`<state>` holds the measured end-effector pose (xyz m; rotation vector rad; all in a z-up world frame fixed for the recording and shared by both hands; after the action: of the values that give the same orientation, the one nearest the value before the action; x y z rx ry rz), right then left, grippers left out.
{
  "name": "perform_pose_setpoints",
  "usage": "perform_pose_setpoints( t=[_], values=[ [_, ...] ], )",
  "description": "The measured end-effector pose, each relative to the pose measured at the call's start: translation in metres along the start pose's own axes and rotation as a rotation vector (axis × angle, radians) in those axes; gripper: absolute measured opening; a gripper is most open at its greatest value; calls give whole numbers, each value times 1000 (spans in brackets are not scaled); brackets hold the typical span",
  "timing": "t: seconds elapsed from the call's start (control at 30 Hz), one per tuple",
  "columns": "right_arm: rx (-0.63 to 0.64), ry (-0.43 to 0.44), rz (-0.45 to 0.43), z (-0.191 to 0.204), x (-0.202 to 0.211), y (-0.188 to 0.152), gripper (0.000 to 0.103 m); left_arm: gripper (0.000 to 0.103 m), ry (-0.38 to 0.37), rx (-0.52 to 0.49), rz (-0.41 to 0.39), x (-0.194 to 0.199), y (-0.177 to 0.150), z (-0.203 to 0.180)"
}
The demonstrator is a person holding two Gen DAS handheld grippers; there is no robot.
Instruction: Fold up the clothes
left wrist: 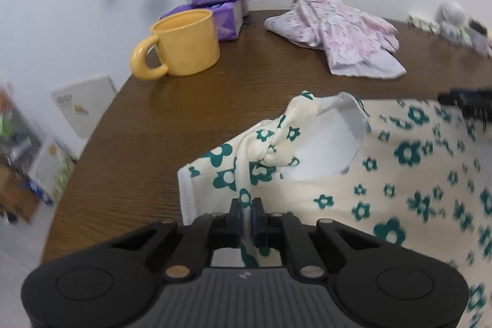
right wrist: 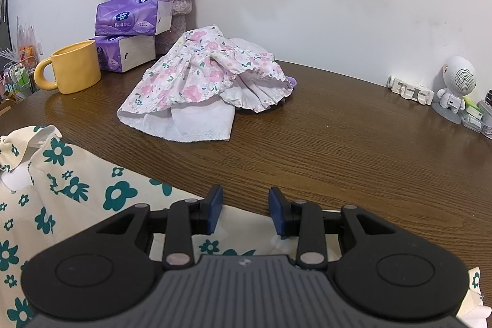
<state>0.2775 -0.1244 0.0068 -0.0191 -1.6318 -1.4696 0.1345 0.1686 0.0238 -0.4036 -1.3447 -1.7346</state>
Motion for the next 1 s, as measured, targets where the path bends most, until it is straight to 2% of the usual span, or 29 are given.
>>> perform_pose_setpoints(
  t=[0.07,0.17,0.2,0.33,0.37,0.4,0.43,0.53,0.63,0.7,0.77,0.8,0.83,0.93,1.0],
  values=[
    [0,0,1,0,0,0,33,6,18,-19,-1,4,-3,1],
    [0,0,0,0,0,0,33,20,5,-6,21,9,-8,4],
    [0,0,0,0,0,0,33,28,-8,8,26,12,-10,6],
    [1,-1,-2,0,0,-1,33,24,-51,35,45,22,-26,6],
    [1,-2,-2,0,0,-1,33,20,-51,32,41,25,-29,6],
    [1,-2,-3,0,0,-1,33,10,-50,27,37,28,-31,6],
    [1,-2,-3,0,0,-1,33,5,-39,15,37,30,-34,6],
    [2,-3,-4,0,0,-1,33,4,-4,-22,39,37,-42,6],
    [3,-4,-4,0,0,-1,33,5,-8,-5,52,43,-47,12],
    [4,-5,-4,0,0,-1,34,10,-35,40,76,48,-50,18],
    [4,-6,-4,0,0,-1,34,20,-66,86,90,52,-53,22],
    [4,-6,-4,1,0,-1,34,21,-82,108,96,54,-55,24],
    [5,-6,-4,1,0,-1,34,21,-86,112,103,54,-57,23],
    [6,-7,-4,1,0,-1,34,8,-85,91,106,55,-65,21],
    [5,-7,-5,1,0,-1,34,5,-68,60,95,58,-67,21]
  ],
)
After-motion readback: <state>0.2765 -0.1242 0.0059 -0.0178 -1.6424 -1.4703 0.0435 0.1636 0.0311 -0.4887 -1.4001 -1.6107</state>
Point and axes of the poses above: each gripper's, at about its wrist camera, not at the fingertips, and x roughly against the way its jaws point, z to its left, y to its top, the point moved 2 cm from there along -x, roughly the way its jaws point, and after that the axes turned 15 degrees about y, right-handed, at the moved point
